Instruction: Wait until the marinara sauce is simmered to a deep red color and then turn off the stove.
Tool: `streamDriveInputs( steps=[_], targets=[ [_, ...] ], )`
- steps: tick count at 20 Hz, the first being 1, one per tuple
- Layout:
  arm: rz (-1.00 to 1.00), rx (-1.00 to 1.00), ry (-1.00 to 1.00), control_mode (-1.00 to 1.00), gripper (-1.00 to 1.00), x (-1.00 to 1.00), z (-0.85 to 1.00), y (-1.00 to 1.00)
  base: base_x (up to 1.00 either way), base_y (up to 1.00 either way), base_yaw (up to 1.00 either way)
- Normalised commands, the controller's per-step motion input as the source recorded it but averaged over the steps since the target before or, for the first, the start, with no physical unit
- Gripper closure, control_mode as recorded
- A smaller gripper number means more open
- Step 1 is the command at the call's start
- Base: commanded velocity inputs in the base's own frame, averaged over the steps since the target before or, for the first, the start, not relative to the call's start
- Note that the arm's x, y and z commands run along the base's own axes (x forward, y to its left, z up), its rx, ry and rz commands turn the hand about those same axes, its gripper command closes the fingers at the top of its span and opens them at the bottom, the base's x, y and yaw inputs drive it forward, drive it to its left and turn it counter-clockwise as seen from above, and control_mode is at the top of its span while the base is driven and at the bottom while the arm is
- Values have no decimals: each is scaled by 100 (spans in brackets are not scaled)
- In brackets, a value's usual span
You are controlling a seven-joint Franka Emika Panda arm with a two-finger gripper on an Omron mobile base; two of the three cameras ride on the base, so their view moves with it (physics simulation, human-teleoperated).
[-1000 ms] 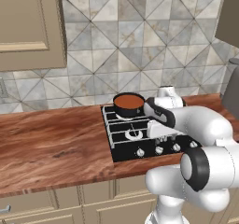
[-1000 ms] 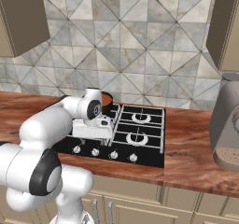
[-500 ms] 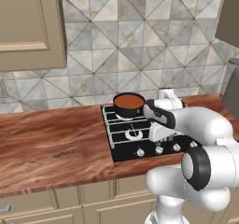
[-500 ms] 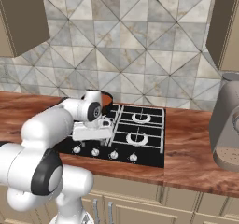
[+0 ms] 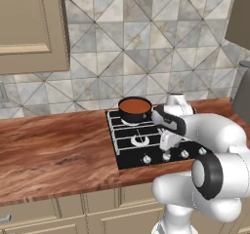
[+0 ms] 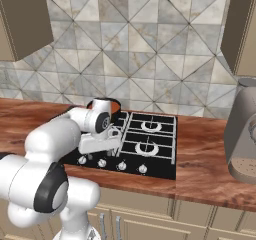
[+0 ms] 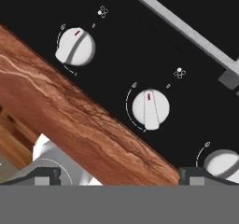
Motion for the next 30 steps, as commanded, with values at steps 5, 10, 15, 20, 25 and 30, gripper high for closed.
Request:
streamDriveInputs(
  steps=[5, 10, 15, 20, 25, 30],
  targets=[
    [25, 0, -4, -100, -100, 0, 0, 0, 0, 0, 0],
    [15, 1, -8, -100, -100, 0, -9, 0, 0, 0, 0],
    [9, 1, -2, -100, -100, 0, -23, 7, 0, 0, 0],
    [4, 1, 0, -100, -100, 0, -18, 10, 0, 0, 0],
    [1, 1, 0, -100, -100, 0, -10, 1, 0, 0, 0],
    [0, 0, -1, -100, -100, 2, -7, 0, 0, 0, 0]
  ],
)
